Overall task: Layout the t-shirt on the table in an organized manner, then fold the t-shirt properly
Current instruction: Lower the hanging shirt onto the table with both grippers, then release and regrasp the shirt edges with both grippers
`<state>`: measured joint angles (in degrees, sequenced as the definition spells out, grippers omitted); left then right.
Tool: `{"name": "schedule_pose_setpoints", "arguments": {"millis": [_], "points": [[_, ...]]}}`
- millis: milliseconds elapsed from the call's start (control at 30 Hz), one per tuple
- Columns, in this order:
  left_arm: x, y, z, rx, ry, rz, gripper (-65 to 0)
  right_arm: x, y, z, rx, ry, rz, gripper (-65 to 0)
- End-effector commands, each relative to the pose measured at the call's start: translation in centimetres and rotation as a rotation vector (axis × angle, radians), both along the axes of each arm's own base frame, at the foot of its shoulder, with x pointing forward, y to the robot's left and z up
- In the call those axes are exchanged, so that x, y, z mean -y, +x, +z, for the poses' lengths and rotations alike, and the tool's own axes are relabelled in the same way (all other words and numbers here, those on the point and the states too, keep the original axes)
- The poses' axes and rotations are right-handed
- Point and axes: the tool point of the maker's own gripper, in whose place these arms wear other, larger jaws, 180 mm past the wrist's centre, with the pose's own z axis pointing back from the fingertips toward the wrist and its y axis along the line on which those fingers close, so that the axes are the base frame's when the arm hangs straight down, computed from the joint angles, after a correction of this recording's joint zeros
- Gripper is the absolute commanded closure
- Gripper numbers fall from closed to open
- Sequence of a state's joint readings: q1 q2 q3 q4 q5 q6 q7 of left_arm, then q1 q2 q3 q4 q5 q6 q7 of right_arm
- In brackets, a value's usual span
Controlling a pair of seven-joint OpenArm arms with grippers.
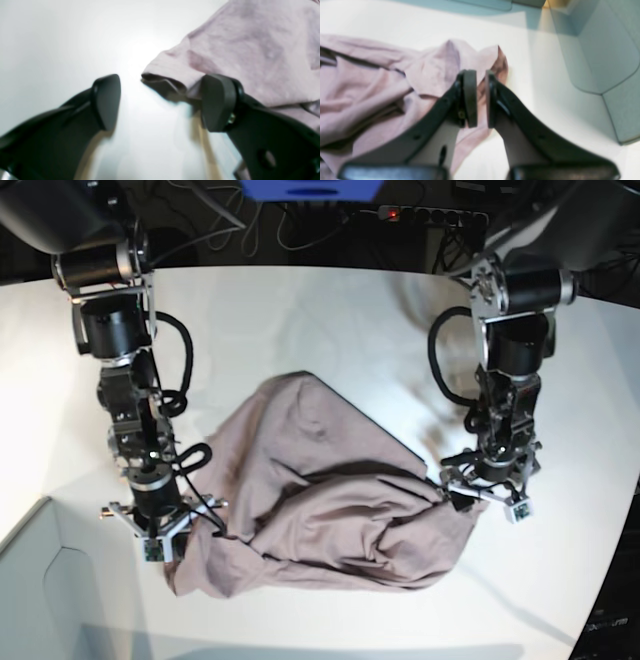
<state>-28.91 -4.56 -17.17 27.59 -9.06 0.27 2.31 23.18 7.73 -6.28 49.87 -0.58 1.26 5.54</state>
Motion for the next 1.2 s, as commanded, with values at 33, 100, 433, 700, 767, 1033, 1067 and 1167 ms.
{"name": "schedule_pose_setpoints", "arguments": {"millis": [33,100,433,700,767,1033,1067,1167], "points": [[0.3,1.7,1.5,0.04,-0.003,-0.002,-42.2,0.2,1.3,2.6,0.077,-0.002,-0.003,-7.7],[0.6,1.8,1.1,0.023,-0.012,-0.003,-32.3,0.2,1.2,2.5,0.076,-0.002,-0.005,-7.7],[0.3,2.8,2.2,0.108,0.016,0.017,0.0,0.1,1.2,2.4,0.072,-0.003,-0.002,-7.7],[-2.0,5.7,13.1,0.379,0.104,0.022,0.0,0.8,1.9,6.3,0.167,-0.018,-0.002,-7.4],[-2.9,6.4,17.3,0.439,0.128,0.017,0.0,0.5,2.1,8.1,0.213,-0.019,0.005,-7.4],[-0.4,12.4,28.5,0.587,0.21,-0.096,0.0,-0.3,1.0,10.0,0.229,-0.017,0.016,-7.7],[0.0,13.4,29.3,0.583,0.212,-0.107,0.0,-0.3,0.5,9.5,0.209,-0.019,0.016,-7.7],[1.1,16.3,30.7,0.534,0.214,-0.138,-0.1,-0.4,-1.9,7.4,0.157,-0.018,0.016,-7.7]]}}
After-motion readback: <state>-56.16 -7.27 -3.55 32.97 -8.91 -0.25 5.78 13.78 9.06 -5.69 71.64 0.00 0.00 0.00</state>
